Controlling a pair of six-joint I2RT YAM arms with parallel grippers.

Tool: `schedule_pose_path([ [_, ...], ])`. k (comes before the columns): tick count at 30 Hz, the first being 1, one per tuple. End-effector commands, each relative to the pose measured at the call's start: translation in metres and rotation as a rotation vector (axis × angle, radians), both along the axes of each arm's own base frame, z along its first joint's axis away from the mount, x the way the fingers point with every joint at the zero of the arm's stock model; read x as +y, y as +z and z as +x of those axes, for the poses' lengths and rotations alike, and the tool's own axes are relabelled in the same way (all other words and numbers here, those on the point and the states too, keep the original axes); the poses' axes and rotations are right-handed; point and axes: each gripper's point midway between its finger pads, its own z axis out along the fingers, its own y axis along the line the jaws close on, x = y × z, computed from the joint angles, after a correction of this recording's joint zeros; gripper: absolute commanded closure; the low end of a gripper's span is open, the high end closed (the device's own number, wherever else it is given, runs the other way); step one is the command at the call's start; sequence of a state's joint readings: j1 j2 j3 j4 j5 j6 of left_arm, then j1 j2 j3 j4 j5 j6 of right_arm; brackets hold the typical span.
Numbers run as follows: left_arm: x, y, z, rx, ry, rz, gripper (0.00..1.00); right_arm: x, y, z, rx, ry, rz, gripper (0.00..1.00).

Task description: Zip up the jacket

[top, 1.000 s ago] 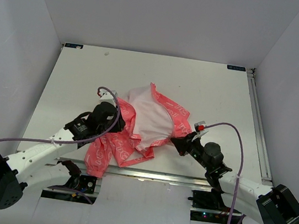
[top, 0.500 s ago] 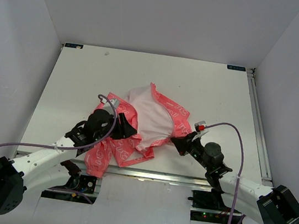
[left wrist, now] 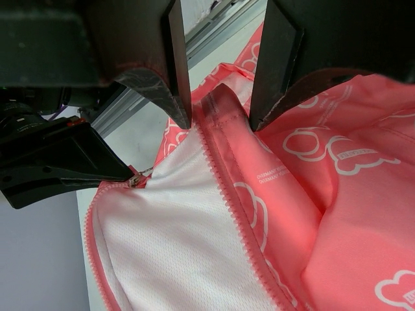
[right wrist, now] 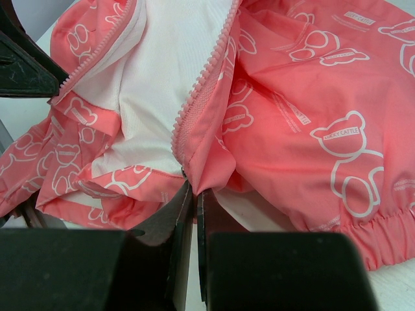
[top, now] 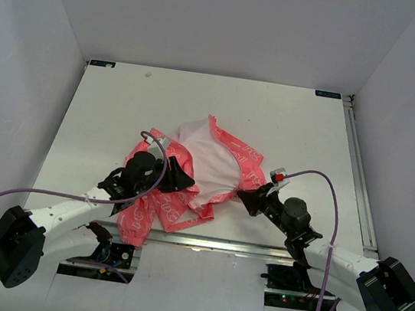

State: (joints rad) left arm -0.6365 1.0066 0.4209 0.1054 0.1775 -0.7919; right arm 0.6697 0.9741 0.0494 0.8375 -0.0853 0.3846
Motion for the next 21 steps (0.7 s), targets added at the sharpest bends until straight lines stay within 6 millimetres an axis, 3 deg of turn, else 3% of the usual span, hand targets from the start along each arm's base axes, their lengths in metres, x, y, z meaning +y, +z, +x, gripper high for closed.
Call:
schedule_pose_path([
  [1, -0.0041, 0.0020, 0.0032, -0.012, -0.004, -0.026, 0.50, -0.0003, 0.0064, -0.0003, -0.041, 0.001, 0.016, 0.92],
  [8, -0.0096, 0.0035, 0.0024, -0.031, -0.032, -0.051, 0.54, -0.0013, 0.0049, -0.0009, -0.039, -0.001, 0.015, 0.92],
  [16, -0.0060, -0.0005, 0.0035, -0.019, -0.017, -0.026, 0.71, -0.0014, 0.0041, -0.0009, -0.039, -0.001, 0.013, 0.92],
  [21, -0.0045, 0.0003, 0.0037, -0.022, -0.009, -0.021, 0.68, -0.0014, 0.0041, -0.0011, -0.039, 0.000, 0.013, 0.92],
])
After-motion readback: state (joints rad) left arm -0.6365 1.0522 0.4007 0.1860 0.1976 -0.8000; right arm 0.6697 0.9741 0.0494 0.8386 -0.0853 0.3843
